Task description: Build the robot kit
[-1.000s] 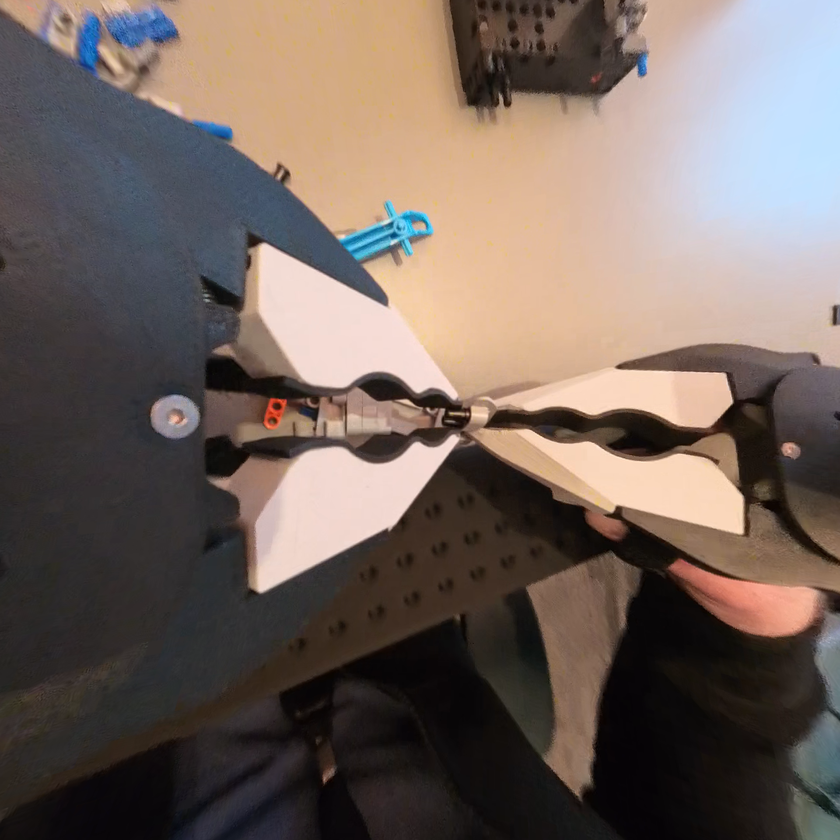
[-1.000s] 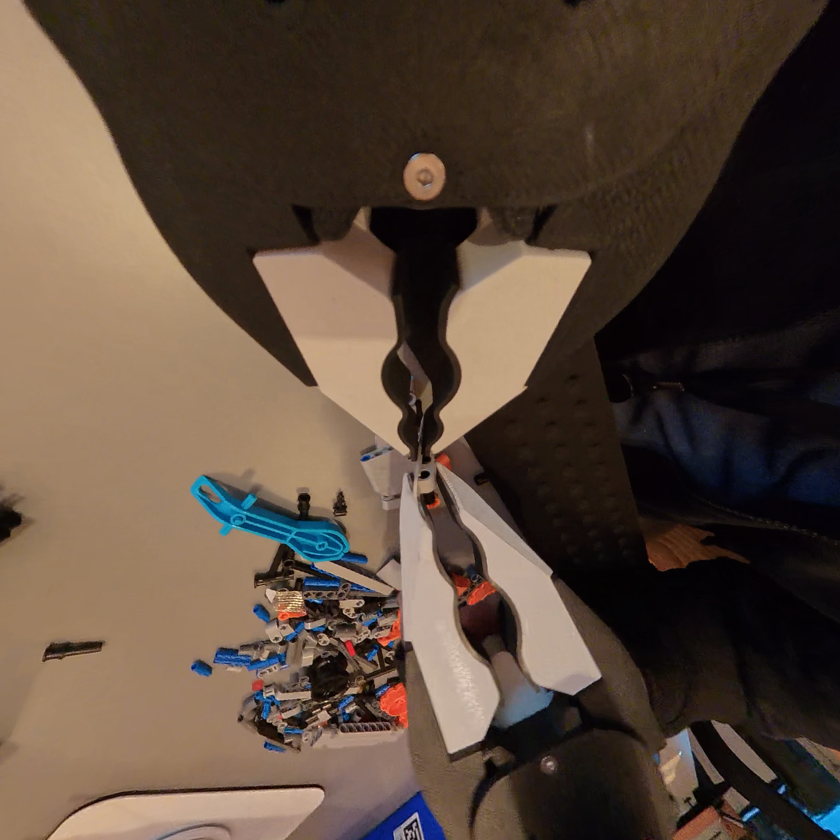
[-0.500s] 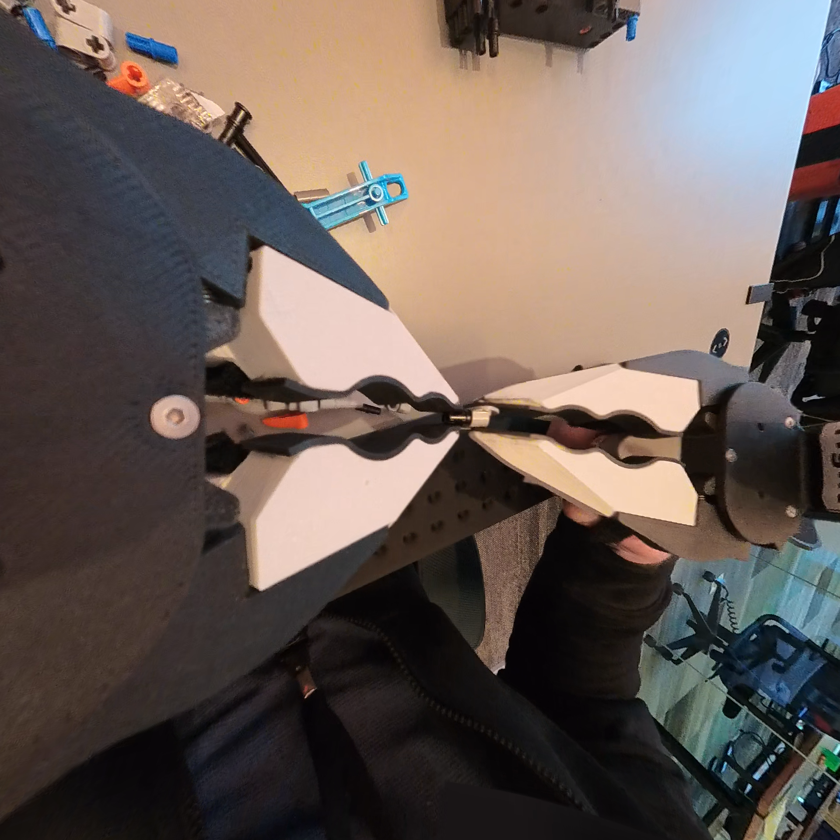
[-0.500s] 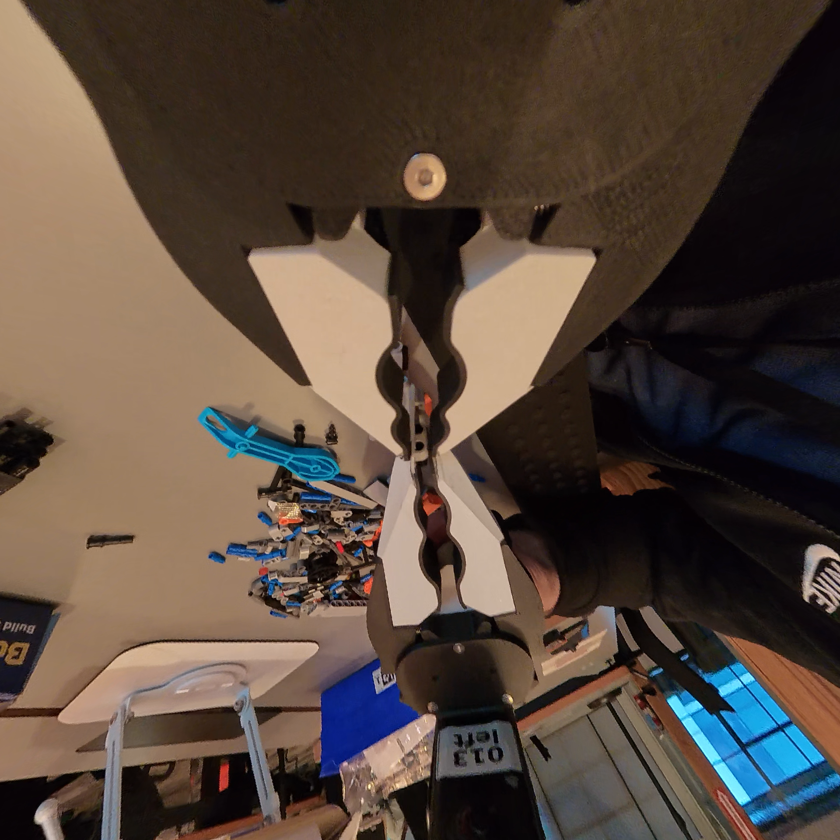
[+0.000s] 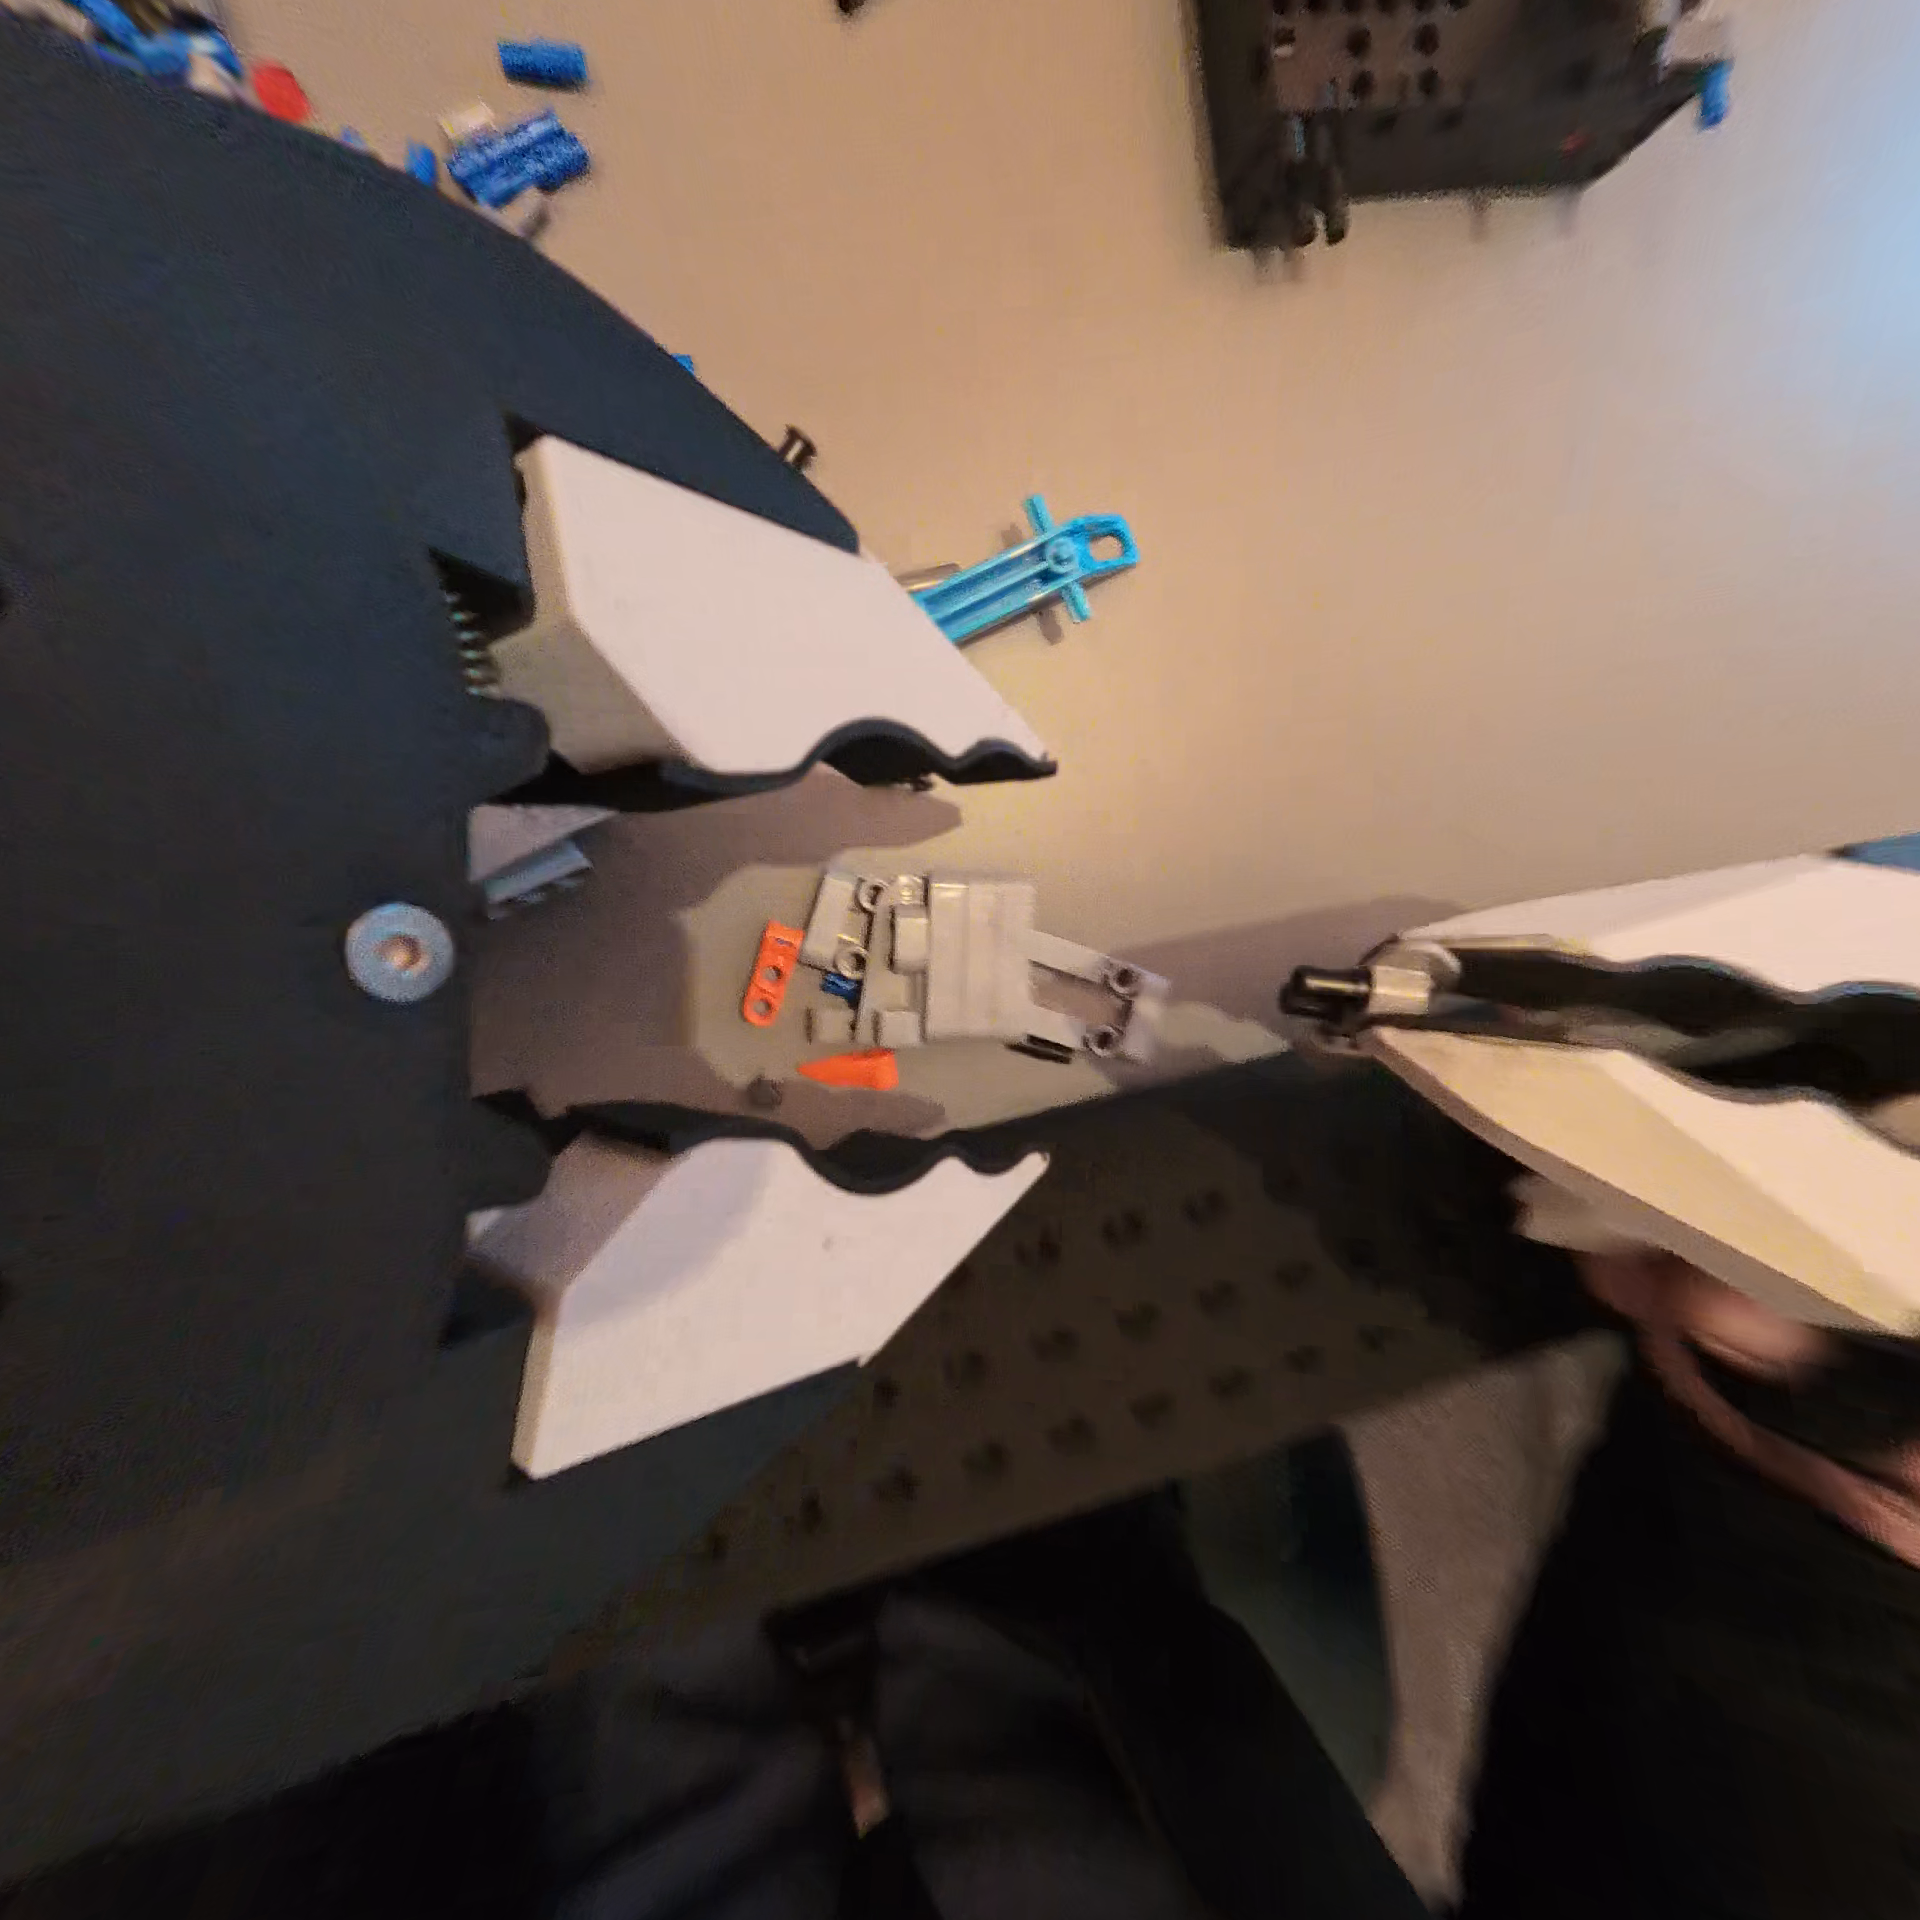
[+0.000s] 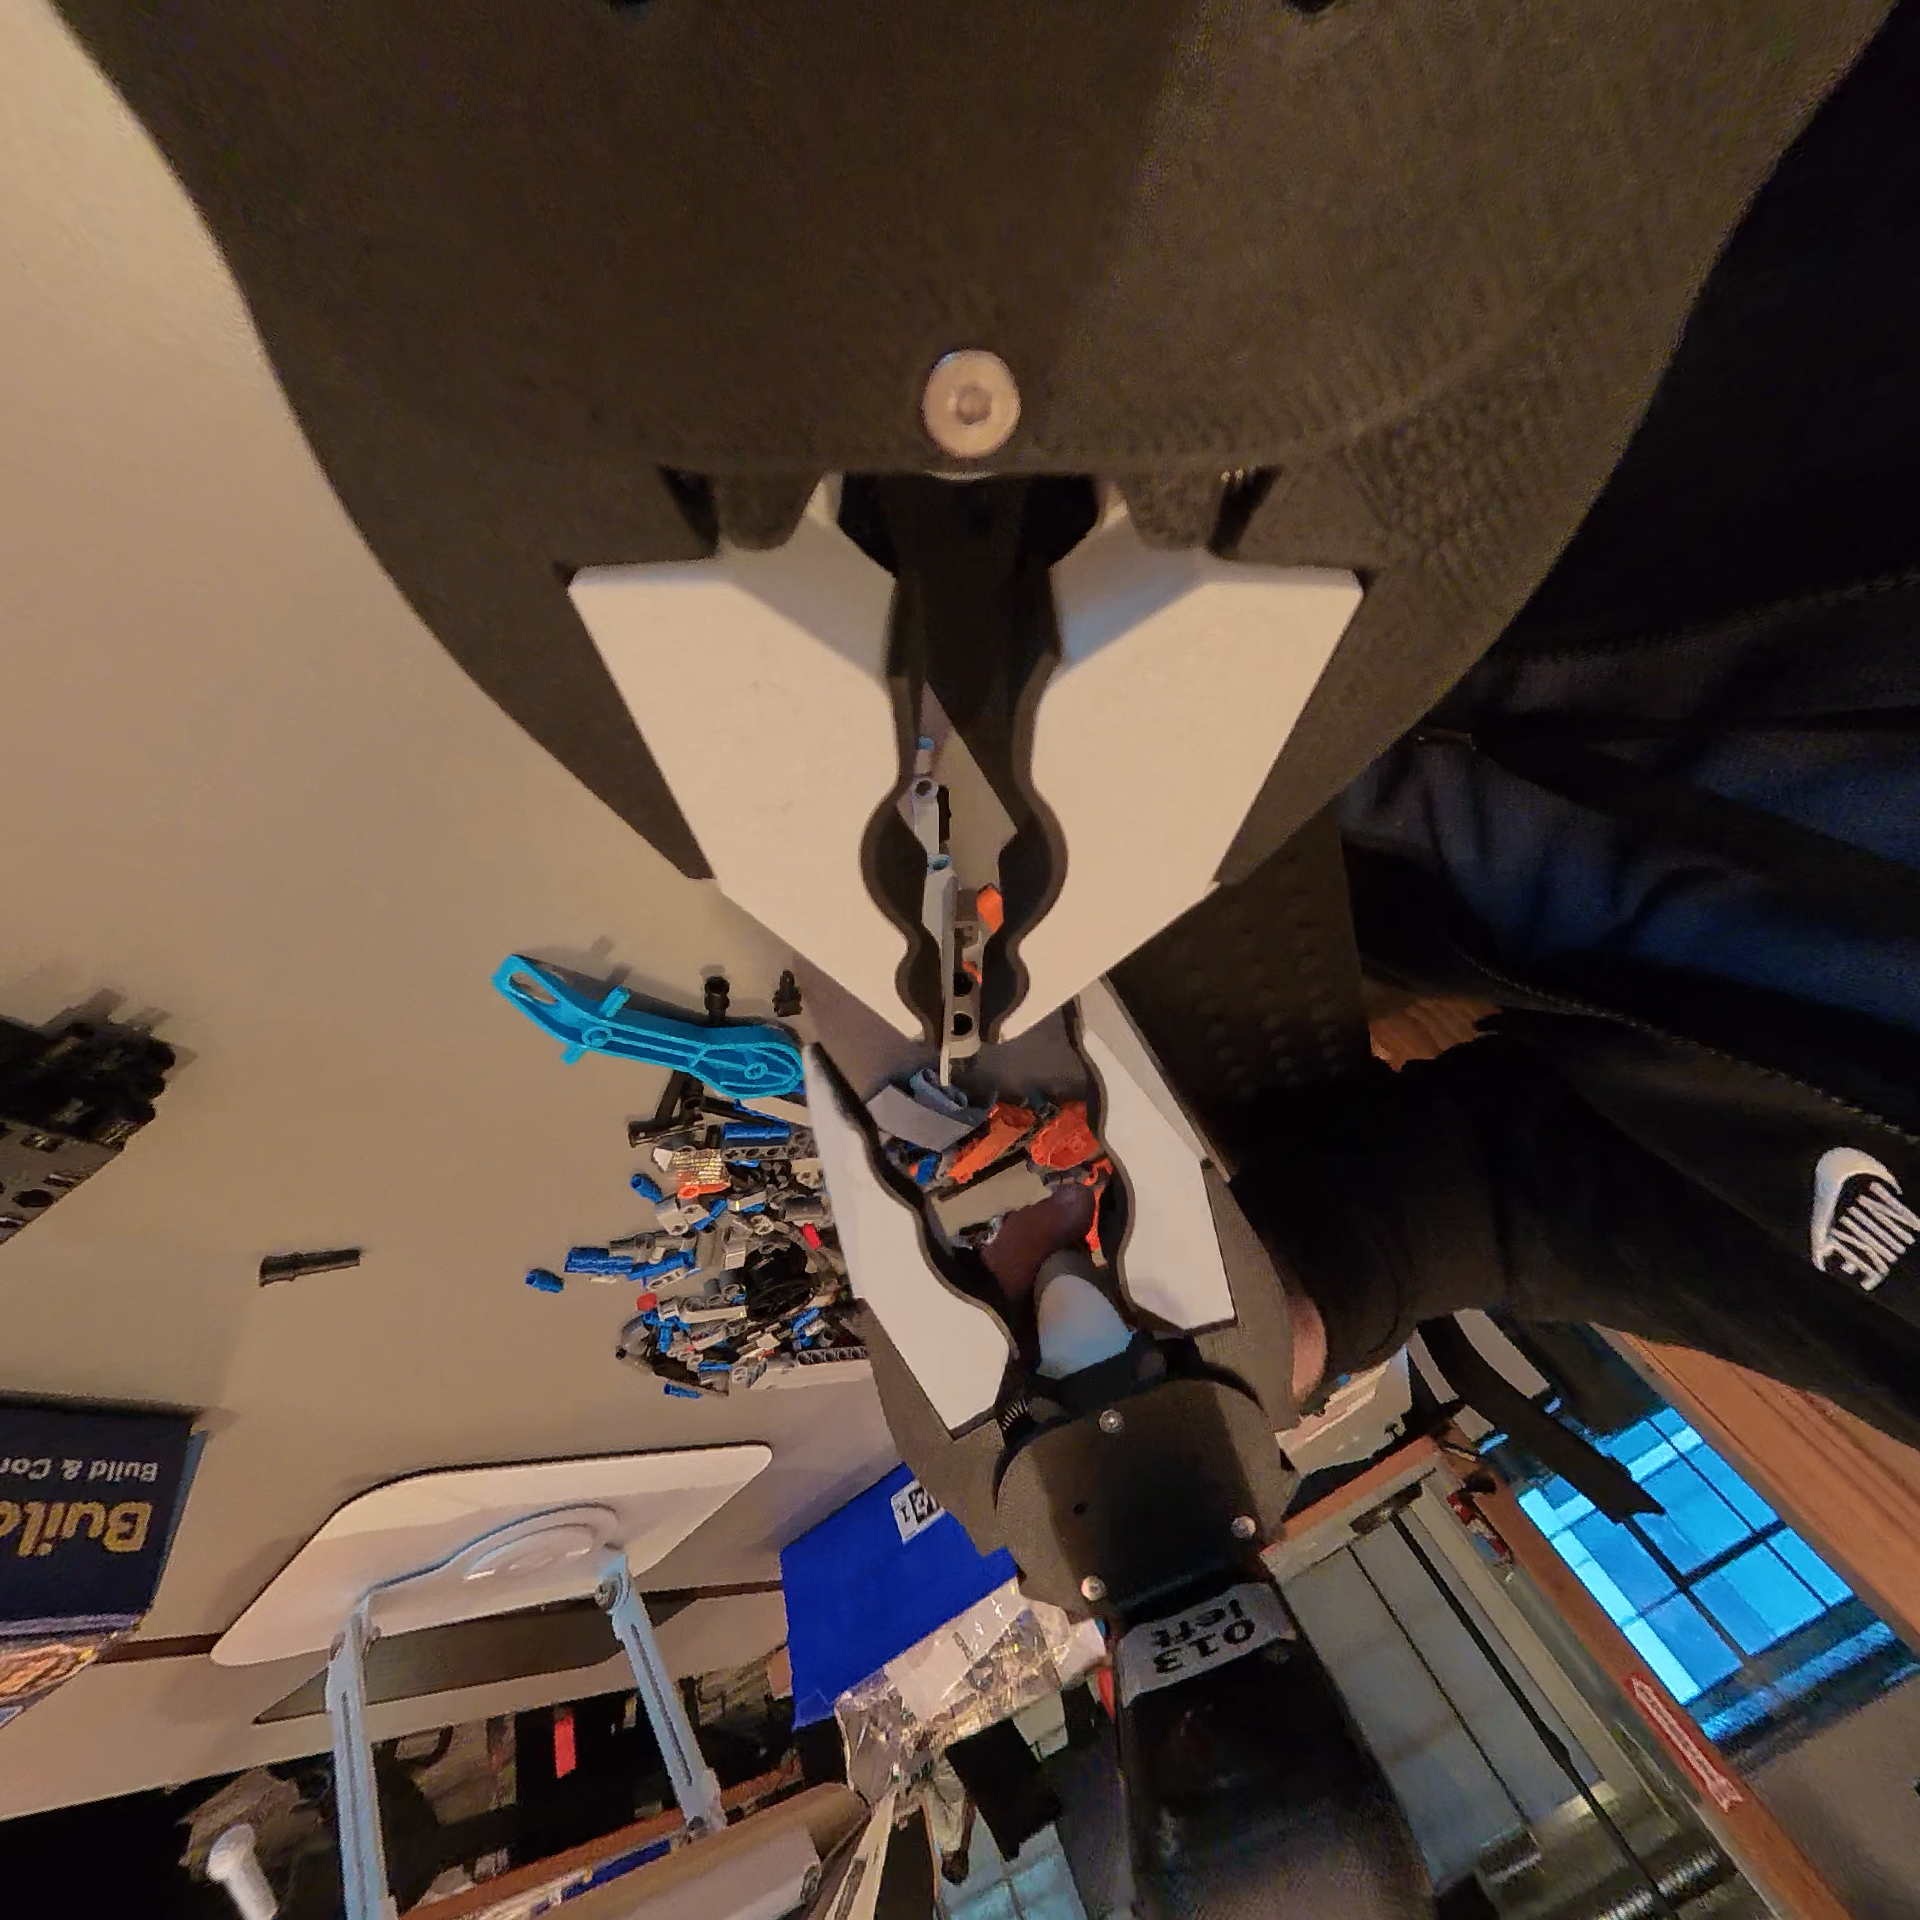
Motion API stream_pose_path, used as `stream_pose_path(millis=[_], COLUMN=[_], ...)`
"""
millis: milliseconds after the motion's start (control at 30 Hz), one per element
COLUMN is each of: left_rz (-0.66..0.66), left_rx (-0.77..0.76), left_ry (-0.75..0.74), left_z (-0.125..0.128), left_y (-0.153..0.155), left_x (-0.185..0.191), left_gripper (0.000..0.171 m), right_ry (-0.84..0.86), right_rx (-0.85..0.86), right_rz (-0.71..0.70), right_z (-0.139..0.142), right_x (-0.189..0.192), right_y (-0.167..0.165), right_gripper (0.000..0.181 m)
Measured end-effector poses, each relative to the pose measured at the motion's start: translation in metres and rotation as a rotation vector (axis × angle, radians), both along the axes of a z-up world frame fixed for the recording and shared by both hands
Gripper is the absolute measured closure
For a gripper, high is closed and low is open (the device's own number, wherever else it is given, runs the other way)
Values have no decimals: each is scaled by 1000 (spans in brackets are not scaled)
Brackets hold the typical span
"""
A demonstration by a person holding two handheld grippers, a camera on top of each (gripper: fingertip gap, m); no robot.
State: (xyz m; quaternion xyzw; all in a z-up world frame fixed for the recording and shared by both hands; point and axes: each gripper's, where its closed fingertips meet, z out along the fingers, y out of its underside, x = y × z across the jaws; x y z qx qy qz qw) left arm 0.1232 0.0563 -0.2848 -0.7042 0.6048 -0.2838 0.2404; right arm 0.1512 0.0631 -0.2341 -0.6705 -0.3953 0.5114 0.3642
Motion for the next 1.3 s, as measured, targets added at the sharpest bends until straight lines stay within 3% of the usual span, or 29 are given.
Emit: stream_pose_path(millis=[67, 200, 300, 367, 600, 867, 1300], left_rz=[-27, -53, -41, -25, 23, 43, 55], left_rx=[37, 64, 86, 135, 494, 774, 926], left_ry=[106, 202, 192, 208, 51, 46, 50], left_z=[-19, -44, -44, -44, 4, 24, 39], left_y=[-4, -7, -2, 4, 17, 23, 27], left_x=[-3, -3, -2, -4, 7, 11, 11], left_gripper=[102, 111, 132, 132, 132, 133, 133], right_ry=[-20, -13, -39, -27, -21, 2, 91], right_rx=[3, -11, -6, -19, -27, -98, -132], right_rz=[6, 4, -10, -51, -100, -92, -125], right_z=[-3, -3, -7, -5, -4, -3, 7], right_x=[-2, -1, -2, 1, -1, -14, -10], right_y=[-1, 0, 1, 8, 15, 11, 17], right_gripper=[177, 177, 177, 177, 177, 177, 178])
